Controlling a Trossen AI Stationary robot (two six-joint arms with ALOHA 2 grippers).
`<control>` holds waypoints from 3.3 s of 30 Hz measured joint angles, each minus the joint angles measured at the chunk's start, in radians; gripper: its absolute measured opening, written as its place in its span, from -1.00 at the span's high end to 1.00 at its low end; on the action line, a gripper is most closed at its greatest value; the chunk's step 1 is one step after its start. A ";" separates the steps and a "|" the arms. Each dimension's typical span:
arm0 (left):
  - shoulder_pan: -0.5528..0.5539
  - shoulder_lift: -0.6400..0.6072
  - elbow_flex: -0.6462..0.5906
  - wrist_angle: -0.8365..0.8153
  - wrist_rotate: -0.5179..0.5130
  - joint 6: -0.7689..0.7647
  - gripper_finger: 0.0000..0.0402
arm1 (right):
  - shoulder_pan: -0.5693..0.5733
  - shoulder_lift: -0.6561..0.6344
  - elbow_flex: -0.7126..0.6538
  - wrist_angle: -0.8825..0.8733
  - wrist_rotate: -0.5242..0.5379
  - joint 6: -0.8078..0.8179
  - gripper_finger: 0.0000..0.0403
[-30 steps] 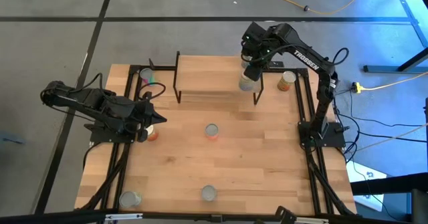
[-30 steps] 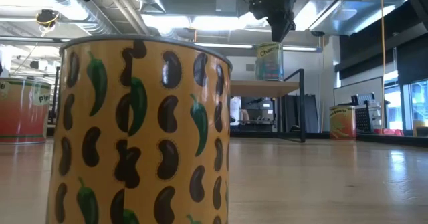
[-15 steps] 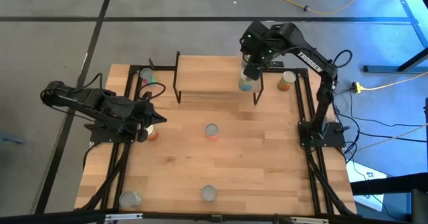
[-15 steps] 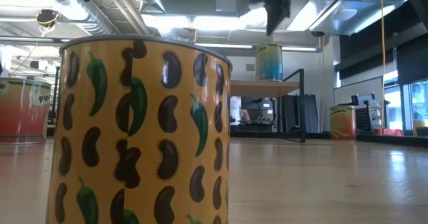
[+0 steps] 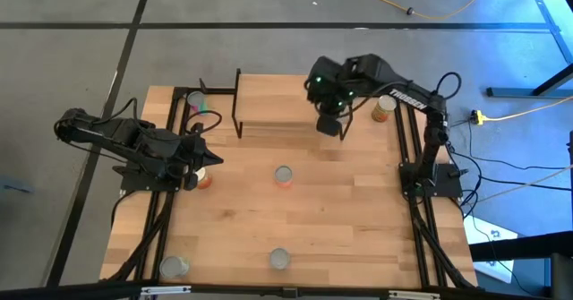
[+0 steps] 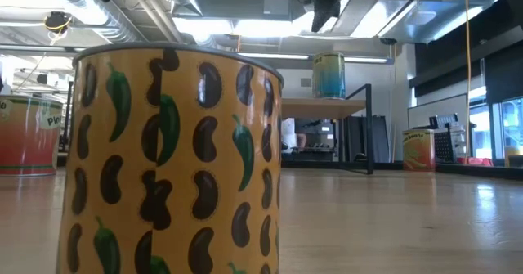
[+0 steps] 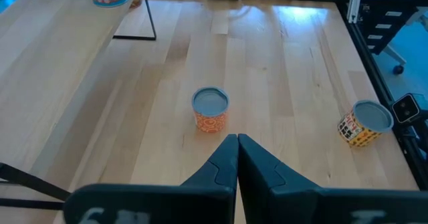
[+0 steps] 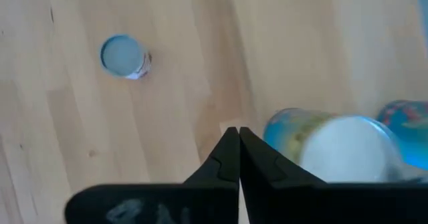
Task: Pick and place cans onto a shelf
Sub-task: Put the canned cherry on the shelf, then put the canned pineapple on the shelf
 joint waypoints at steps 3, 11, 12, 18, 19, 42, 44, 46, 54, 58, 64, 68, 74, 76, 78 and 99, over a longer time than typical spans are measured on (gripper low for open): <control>0.000 0.000 0.000 -0.005 0.000 0.000 1.00 | 0.006 0.000 -0.054 0.019 0.012 0.004 0.99; 0.000 0.000 0.000 -0.009 0.000 0.000 1.00 | 0.007 0.001 -0.175 0.067 0.160 0.005 1.00; 0.000 0.000 0.000 -0.009 0.000 0.000 1.00 | 0.006 0.001 -0.185 0.072 0.174 0.005 1.00; 0.000 0.000 0.000 -0.009 0.000 0.000 1.00 | 0.005 0.001 -0.204 0.077 0.275 0.025 1.00; 0.000 0.000 0.000 -0.009 0.000 0.000 1.00 | 0.005 0.001 -0.204 0.077 0.284 0.028 1.00; 0.000 0.000 0.000 -0.004 0.005 -0.061 1.00 | 0.175 0.001 0.064 0.035 0.144 -0.003 1.00; 0.000 0.000 0.000 -0.004 0.003 -0.056 1.00 | 0.192 0.000 0.081 0.025 0.144 -0.003 1.00; 0.000 0.000 0.000 -0.004 -0.002 -0.056 1.00 | 0.208 0.000 0.098 0.011 0.144 0.002 1.00; -0.005 0.000 0.000 -0.006 -0.013 -0.086 1.00 | 0.291 0.001 0.160 -0.017 0.144 0.042 1.00; -0.005 0.000 0.000 -0.010 -0.026 -0.114 1.00 | 0.329 -0.003 0.179 -0.019 0.145 0.055 1.00; -0.005 0.008 0.054 -0.187 -0.014 -0.274 1.00 | 0.381 -0.016 0.178 -0.034 0.145 0.077 1.00; -0.005 0.020 0.090 -0.391 0.074 -0.531 1.00 | 0.410 -0.022 0.177 -0.048 0.145 0.082 1.00; -0.005 0.021 0.072 -0.436 0.275 -0.817 1.00 | 0.423 -0.029 0.177 -0.047 0.145 0.077 1.00; -0.005 0.023 0.067 -0.436 0.310 -0.872 0.98 | 0.422 -0.029 0.177 -0.047 0.145 0.073 0.99; -0.005 0.032 0.066 -0.437 0.317 -0.916 0.93 | 0.422 -0.029 0.177 -0.046 0.146 0.054 0.98; -0.005 0.218 0.065 -0.513 0.176 -1.022 0.73 | 0.422 -0.029 0.177 -0.045 0.146 0.024 0.98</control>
